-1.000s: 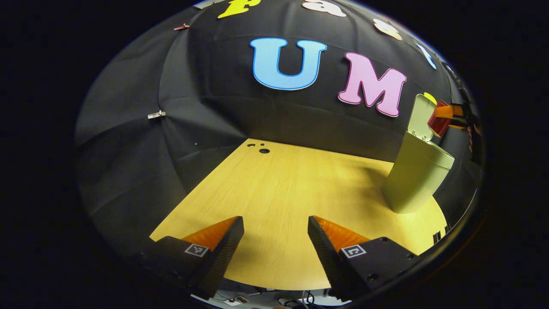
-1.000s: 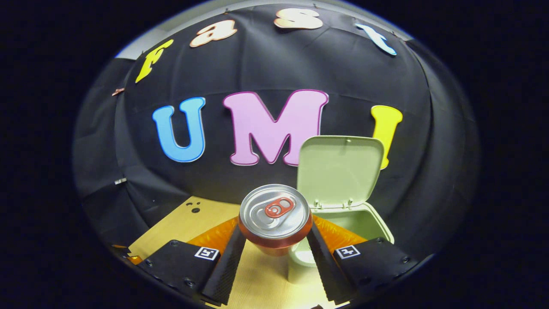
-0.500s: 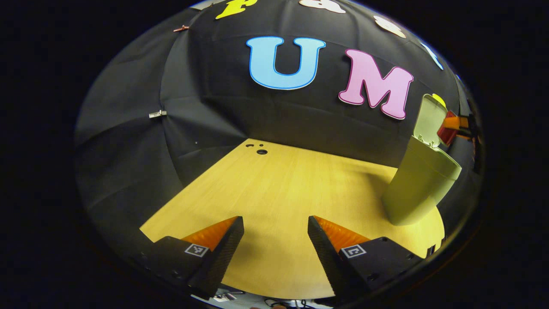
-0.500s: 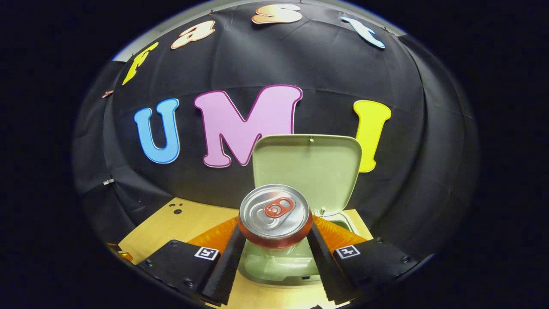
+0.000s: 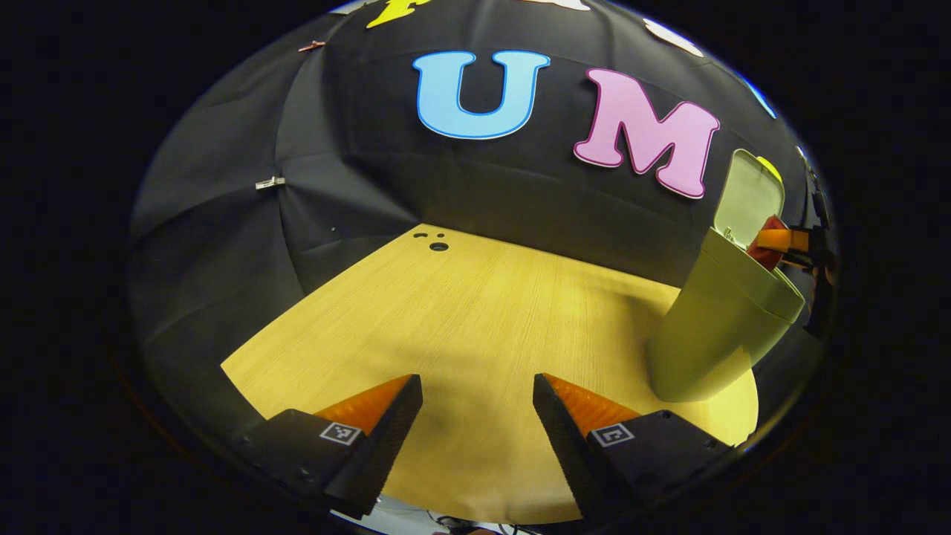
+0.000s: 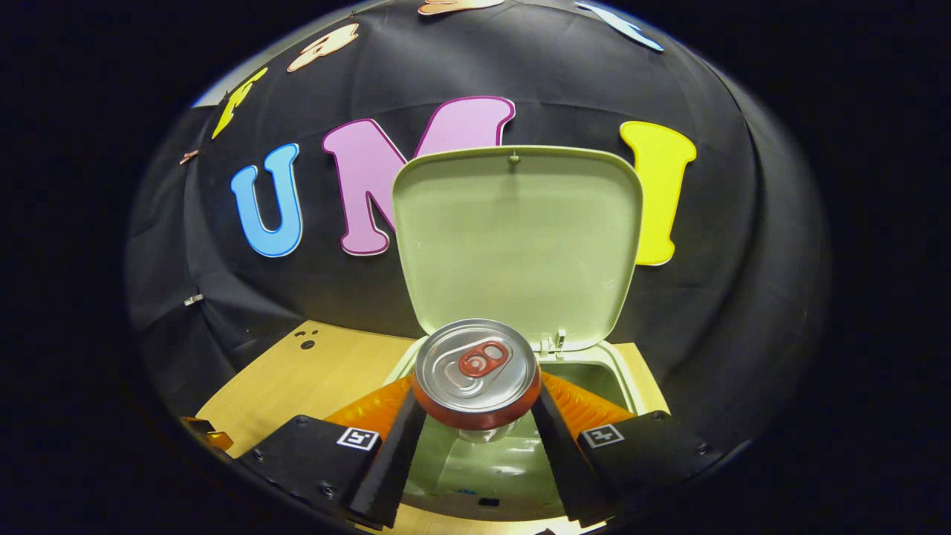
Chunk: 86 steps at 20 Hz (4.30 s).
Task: Press the lid of the desktop garbage bin to open it, pick up the crumpled paper on the desktop and throw it into the bin, then pick up the pop can on the desktop and drop it into the bin, and finally close the garbage bin lid.
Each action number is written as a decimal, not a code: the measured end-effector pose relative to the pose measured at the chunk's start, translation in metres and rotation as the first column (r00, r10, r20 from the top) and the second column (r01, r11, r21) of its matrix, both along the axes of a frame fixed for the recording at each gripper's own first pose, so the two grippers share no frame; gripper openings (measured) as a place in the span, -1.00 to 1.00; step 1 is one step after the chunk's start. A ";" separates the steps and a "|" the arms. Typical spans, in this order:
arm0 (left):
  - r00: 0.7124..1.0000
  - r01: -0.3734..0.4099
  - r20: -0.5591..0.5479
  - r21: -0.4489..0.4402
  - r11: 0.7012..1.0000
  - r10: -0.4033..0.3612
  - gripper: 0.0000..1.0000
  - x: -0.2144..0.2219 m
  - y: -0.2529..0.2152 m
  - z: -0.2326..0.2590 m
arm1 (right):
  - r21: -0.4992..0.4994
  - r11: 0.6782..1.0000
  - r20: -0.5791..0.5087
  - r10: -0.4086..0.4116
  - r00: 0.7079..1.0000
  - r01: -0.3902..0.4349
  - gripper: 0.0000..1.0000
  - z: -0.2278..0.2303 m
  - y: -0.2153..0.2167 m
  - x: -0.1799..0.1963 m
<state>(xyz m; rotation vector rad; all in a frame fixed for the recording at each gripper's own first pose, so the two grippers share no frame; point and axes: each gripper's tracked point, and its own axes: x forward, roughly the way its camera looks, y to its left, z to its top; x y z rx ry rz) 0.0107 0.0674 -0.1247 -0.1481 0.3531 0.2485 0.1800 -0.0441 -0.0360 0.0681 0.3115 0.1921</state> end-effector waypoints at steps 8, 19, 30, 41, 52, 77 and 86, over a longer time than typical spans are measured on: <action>0.996 0.082 0.022 0.030 0.996 -0.082 0.93 -0.011 -0.021 0.009 | -0.010 0.999 0.057 -0.035 0.998 0.036 0.90 0.014 -0.007 -0.008; 0.998 0.064 0.007 0.005 0.998 -0.064 0.92 -0.059 0.016 -0.009 | -0.018 0.996 0.230 -0.084 0.970 0.091 0.97 0.123 -0.015 -0.022; 1.000 0.009 0.022 -0.015 1.000 -0.009 0.92 -0.076 0.021 -0.015 | -0.063 0.992 0.375 -0.076 0.924 0.108 0.92 0.217 -0.015 0.022; 0.996 -0.086 -0.011 -0.072 0.994 0.085 0.92 -0.083 0.018 -0.027 | -0.064 0.993 0.324 -0.073 0.943 0.098 0.94 0.202 -0.009 0.086; 0.999 -0.028 0.024 -0.048 0.998 0.029 0.93 -0.017 -0.036 0.007 | 0.041 0.999 0.258 0.015 0.966 -0.026 0.96 0.178 -0.011 0.076; 0.946 0.324 -0.028 -0.009 0.946 -0.324 0.92 0.001 -0.009 -0.025 | -0.033 0.980 -0.003 -0.196 0.981 0.196 0.96 0.019 -0.015 -0.068; 0.946 0.320 -0.052 -0.004 0.948 -0.319 0.92 -0.016 -0.006 -0.039 | -0.040 0.979 -0.041 -0.202 0.979 0.200 0.96 -0.003 -0.014 -0.073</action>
